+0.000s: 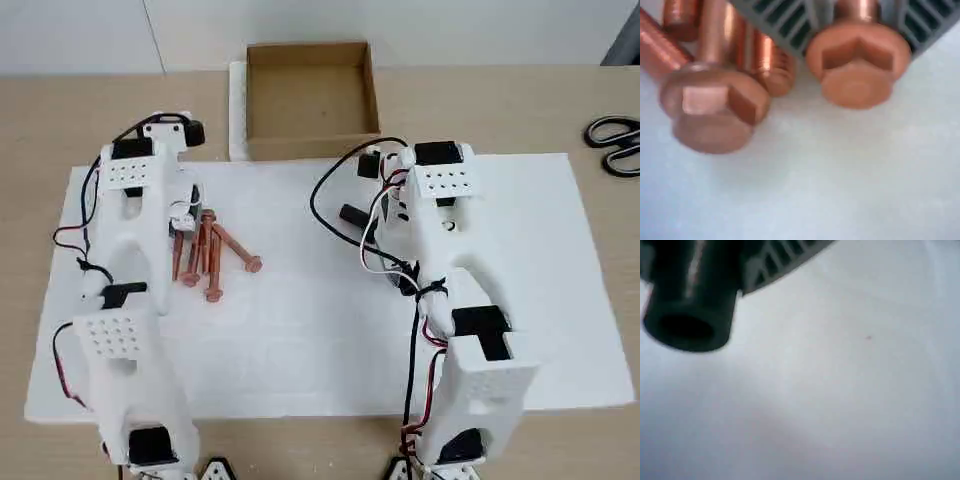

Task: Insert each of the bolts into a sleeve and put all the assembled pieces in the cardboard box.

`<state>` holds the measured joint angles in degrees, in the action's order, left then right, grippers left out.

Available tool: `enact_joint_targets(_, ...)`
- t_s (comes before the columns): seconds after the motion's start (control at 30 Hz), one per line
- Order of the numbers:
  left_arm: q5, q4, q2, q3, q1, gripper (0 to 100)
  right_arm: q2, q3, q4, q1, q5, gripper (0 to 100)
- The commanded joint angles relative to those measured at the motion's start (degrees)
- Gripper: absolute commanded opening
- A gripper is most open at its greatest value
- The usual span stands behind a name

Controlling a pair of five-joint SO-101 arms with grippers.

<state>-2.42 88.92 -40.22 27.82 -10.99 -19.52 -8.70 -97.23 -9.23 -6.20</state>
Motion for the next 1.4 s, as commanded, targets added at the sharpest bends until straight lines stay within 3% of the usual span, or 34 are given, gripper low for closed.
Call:
enact_joint_targets(0.0,0.2,7.5,2.9,11.6,-0.8,1,0.8,-3.2,-1.3,0.0,-0.7,0.3)
enact_joint_targets(0.13,0.3,11.5,6.7,20.1,-1.0,1,6.2,-4.0,-1.6,0.1,-0.7,0.3)
enact_joint_targets(0.43,0.3,11.5,27.3,14.0,-0.8,1,32.0,-3.7,-1.4,0.0,-0.4,0.3)
enact_joint_targets(0.63,0.0,11.5,42.8,3.7,-0.4,1,45.3,-3.6,-1.3,0.0,-0.4,0.3)
enact_joint_targets(0.87,0.4,11.1,61.6,-12.7,7.7,1,54.9,0.2,-1.2,-3.7,-0.3,0.3)
enact_joint_targets(0.97,4.5,10.5,68.8,-14.7,11.0,1,58.2,7.7,0.0,-7.3,-0.2,0.4)
enact_joint_targets(1.1,8.4,4.0,75.9,-20.2,13.8,1,63.3,21.5,9.6,-9.5,-0.2,0.4)
enact_joint_targets(1.37,14.5,-17.1,83.8,-43.5,14.6,1,72.1,49.3,38.8,-9.6,-0.4,0.4)
